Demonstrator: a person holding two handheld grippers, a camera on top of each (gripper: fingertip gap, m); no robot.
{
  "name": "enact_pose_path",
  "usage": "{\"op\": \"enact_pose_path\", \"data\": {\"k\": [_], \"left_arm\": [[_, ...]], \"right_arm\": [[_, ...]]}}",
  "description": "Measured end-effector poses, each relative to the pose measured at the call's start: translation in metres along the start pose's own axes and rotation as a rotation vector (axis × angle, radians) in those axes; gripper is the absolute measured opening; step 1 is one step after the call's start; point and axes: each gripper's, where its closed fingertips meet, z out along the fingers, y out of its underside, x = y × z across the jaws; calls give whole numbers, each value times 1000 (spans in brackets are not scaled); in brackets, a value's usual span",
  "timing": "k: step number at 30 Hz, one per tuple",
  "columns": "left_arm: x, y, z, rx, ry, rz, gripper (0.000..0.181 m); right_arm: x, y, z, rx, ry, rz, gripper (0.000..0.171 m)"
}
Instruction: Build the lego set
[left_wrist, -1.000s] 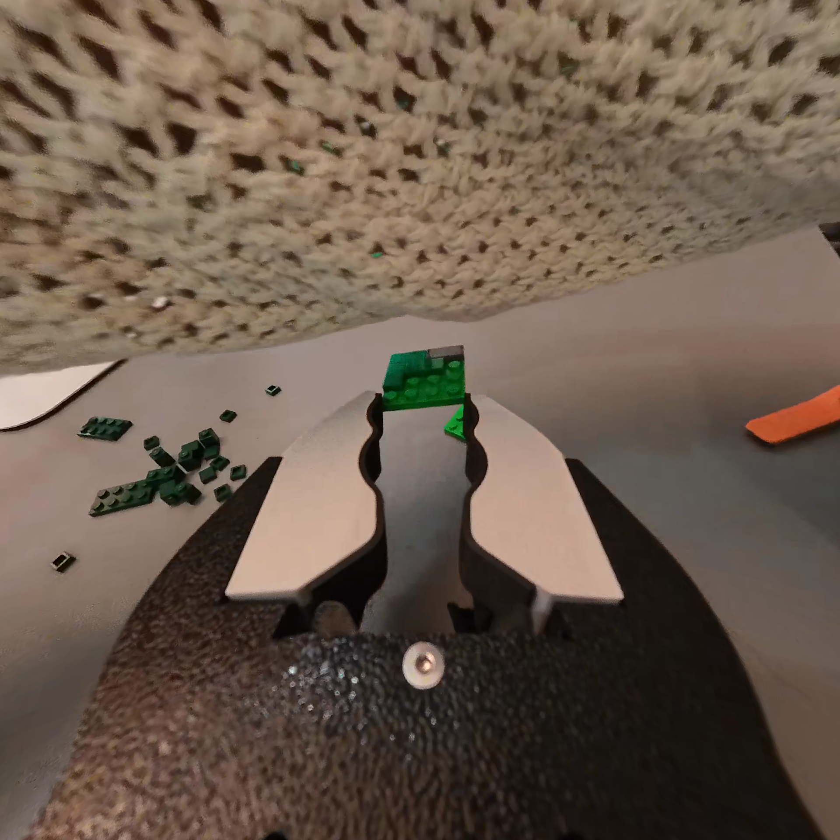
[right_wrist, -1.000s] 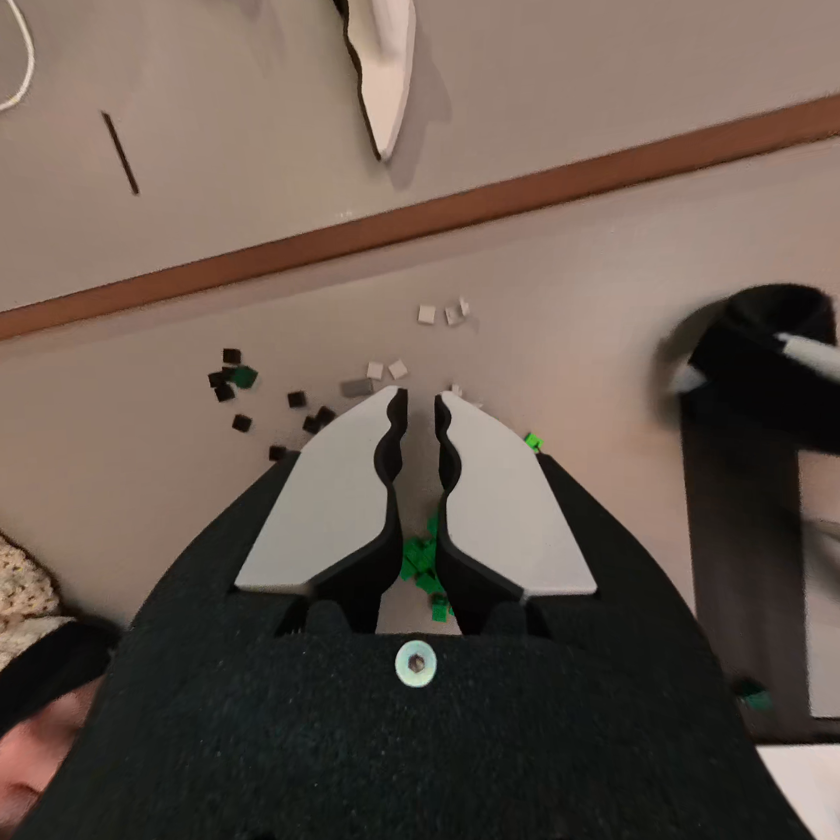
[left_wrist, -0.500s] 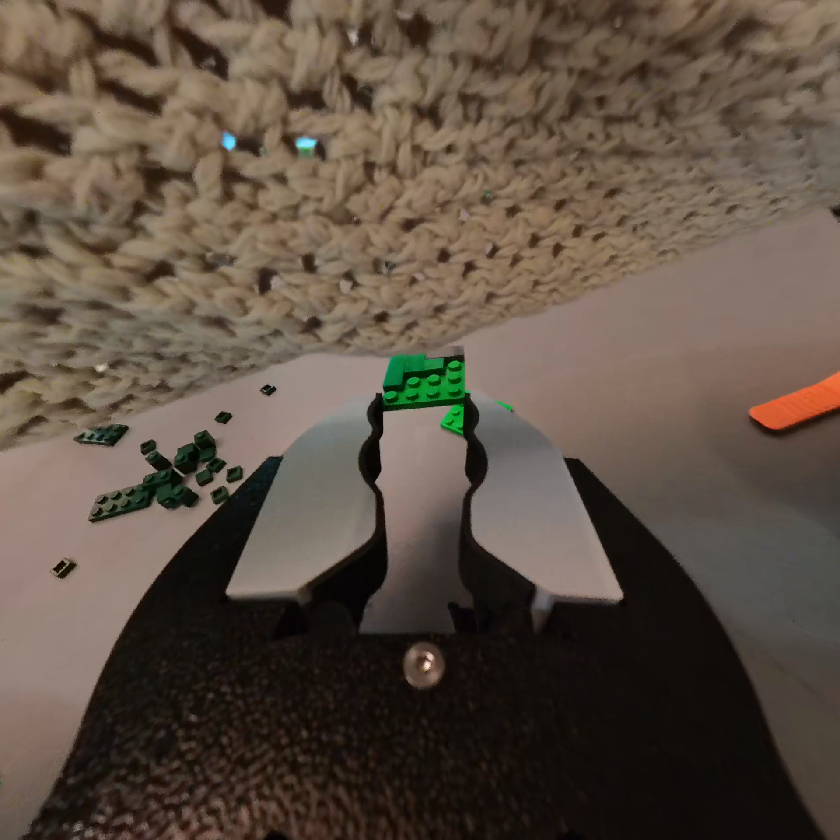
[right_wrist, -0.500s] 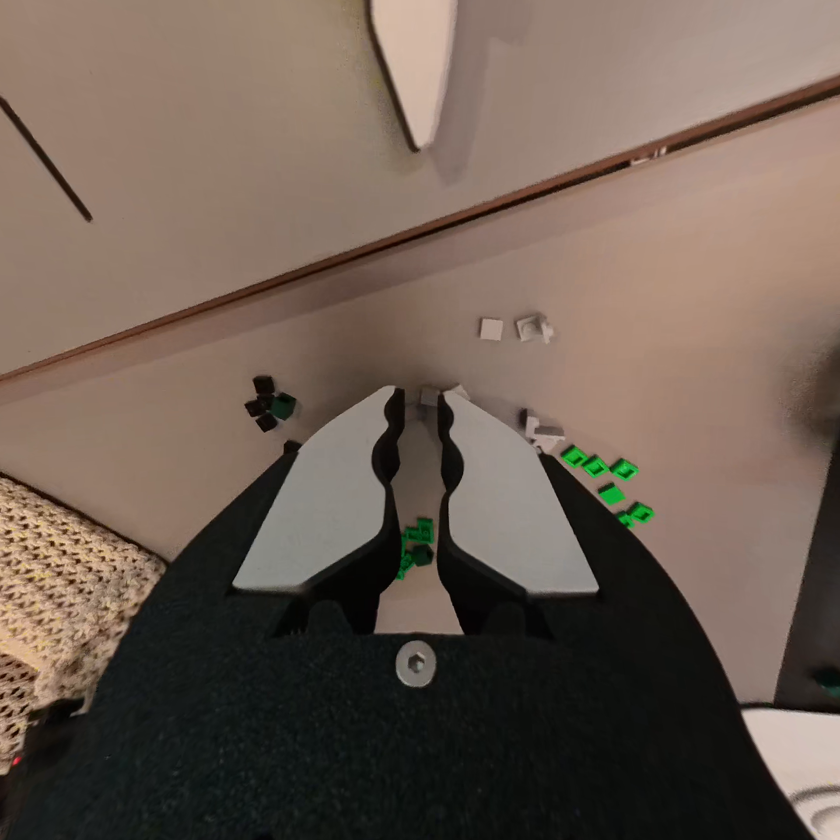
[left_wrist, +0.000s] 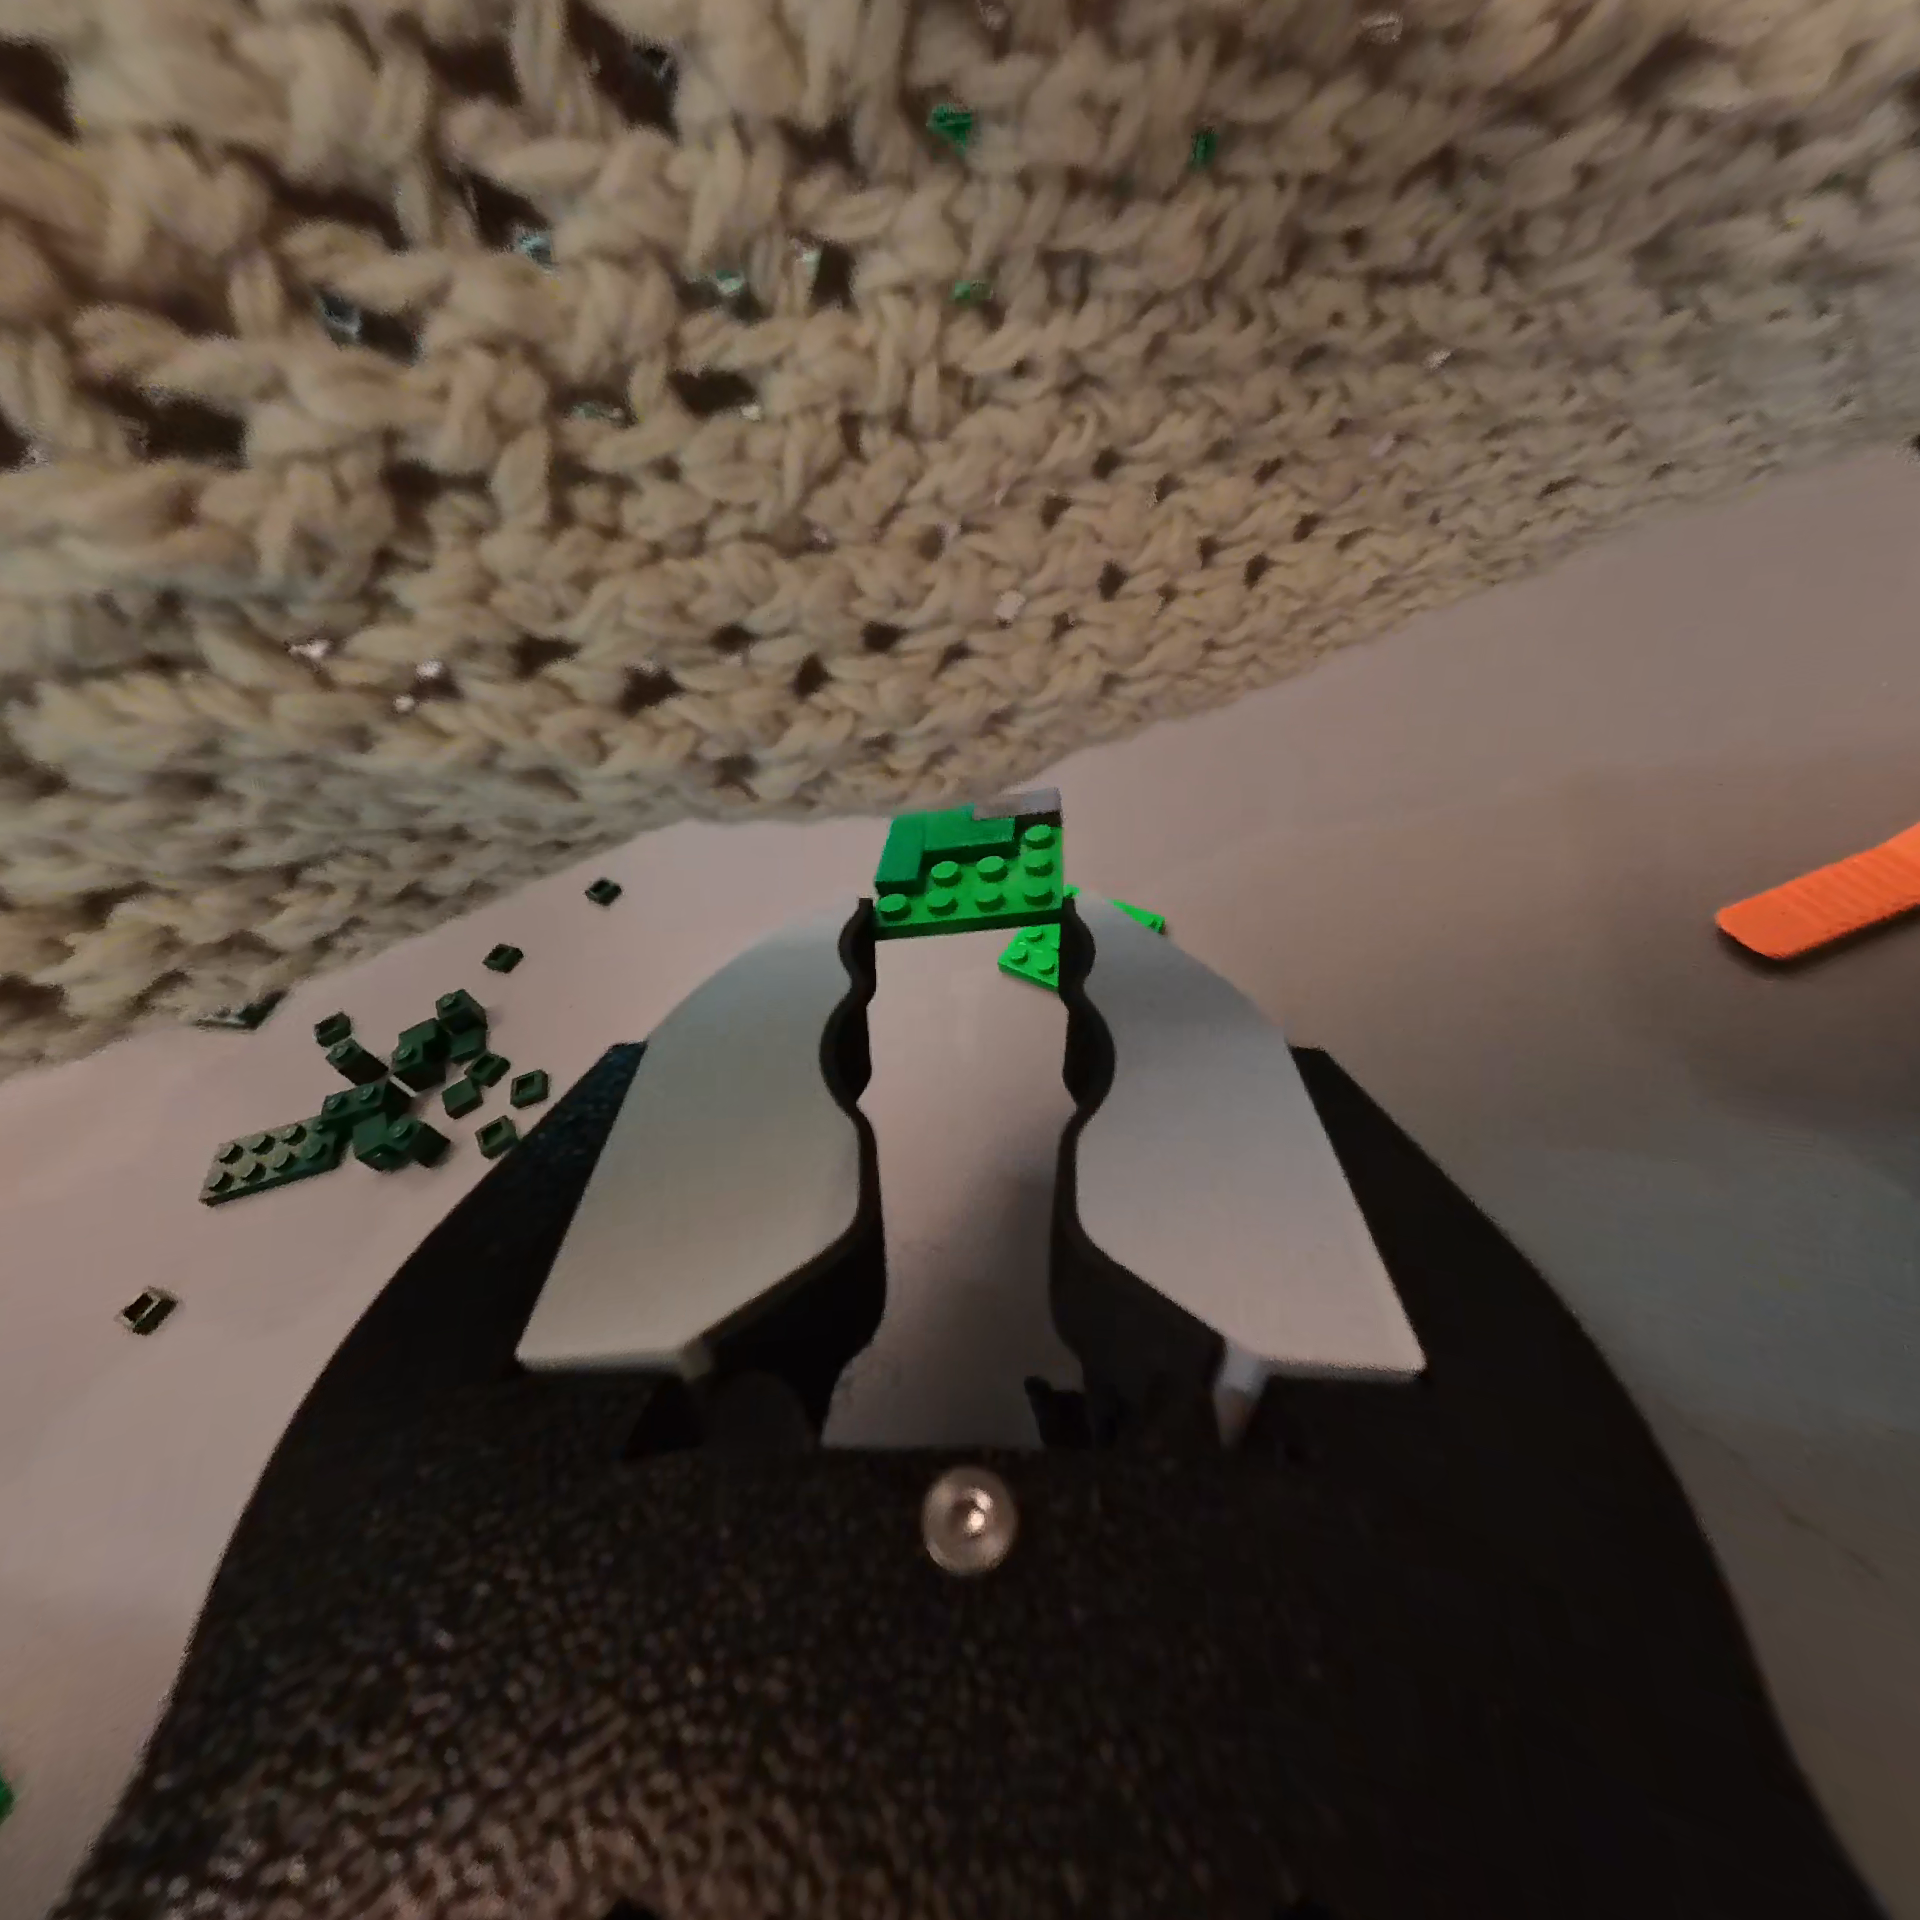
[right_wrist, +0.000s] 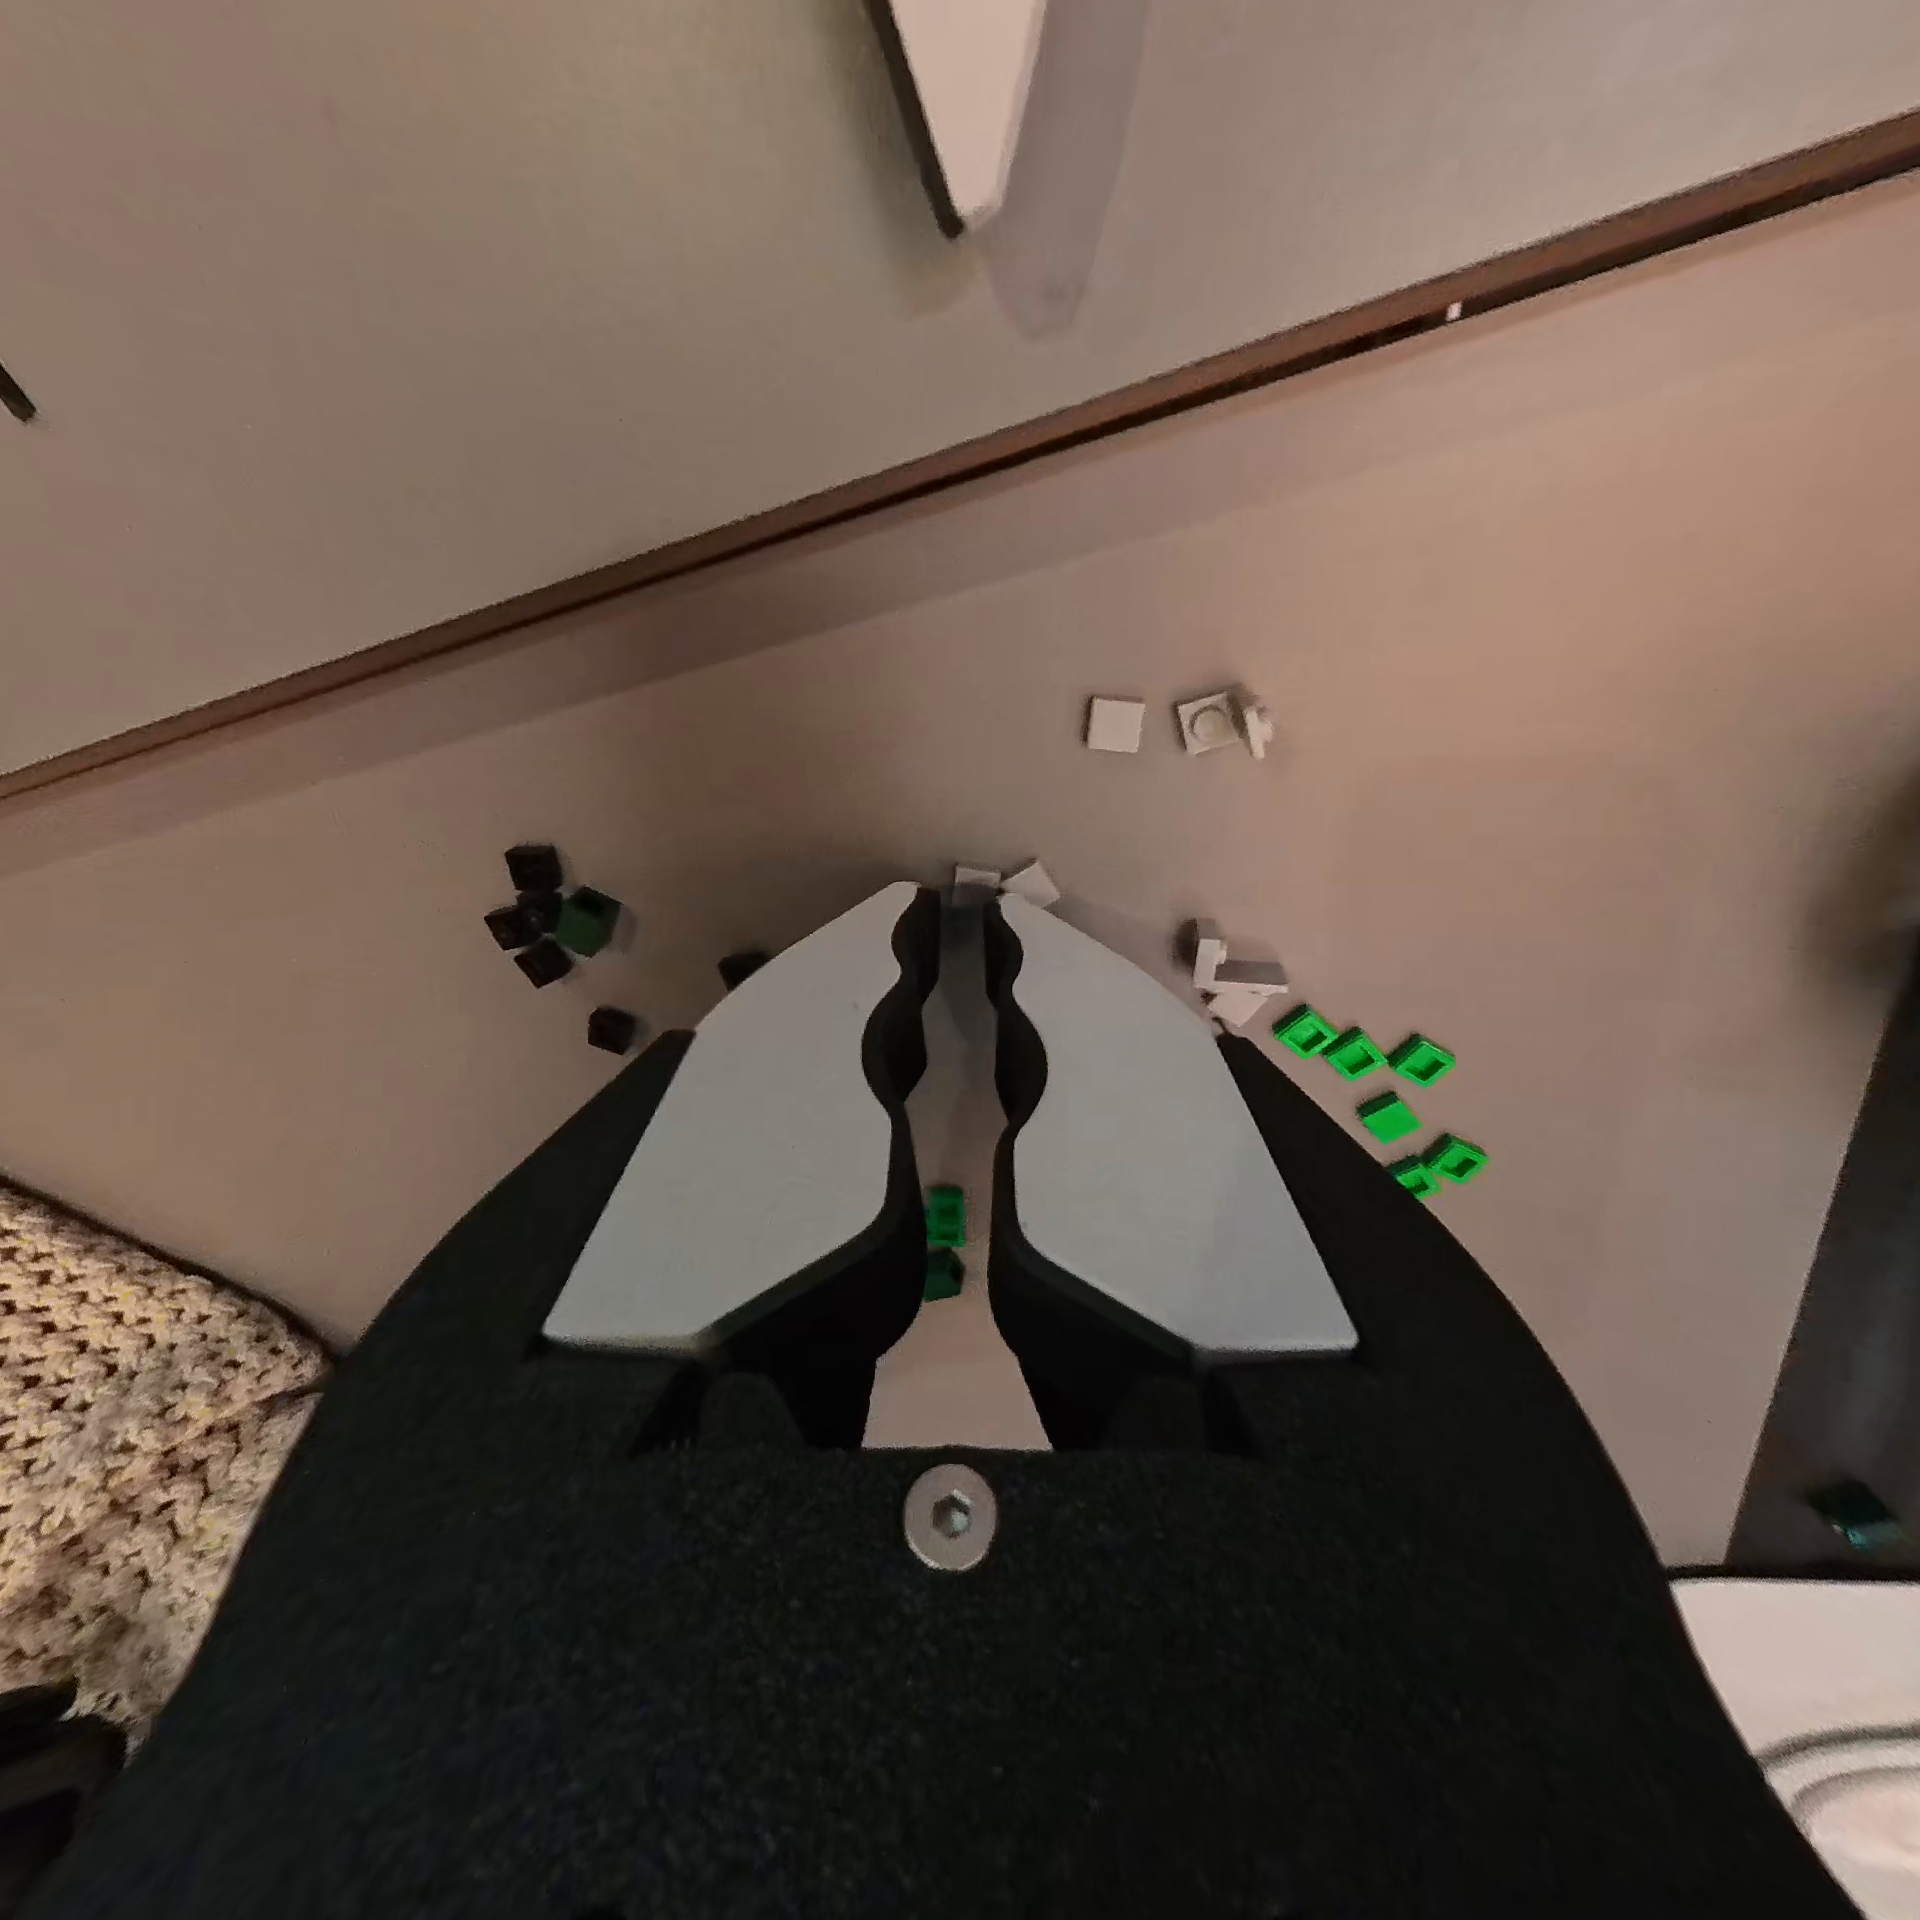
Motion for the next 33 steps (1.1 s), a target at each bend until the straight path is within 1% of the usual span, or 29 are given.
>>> {"op": "enact_pose_path", "data": {"k": [7,14,18,25,33], "left_arm": [[-1,-1,-1,9,3,-18,34],[-1,-1,0,7,5,-15,34],[-1,-1,0,6,6,-15,34],[0,-1,0,3,7,-11,34],[1,0,1,-2,11,-5,34]], "right_arm": [[5,-3,-1,19,33,-11,14],[8,-3,2,0,48,-15,10],[-5,-8,0,32,-43,-1,8],[-1,-11,-5,52,-6,-27,5],[-5,-11,2,41,41,-114,10]]}}
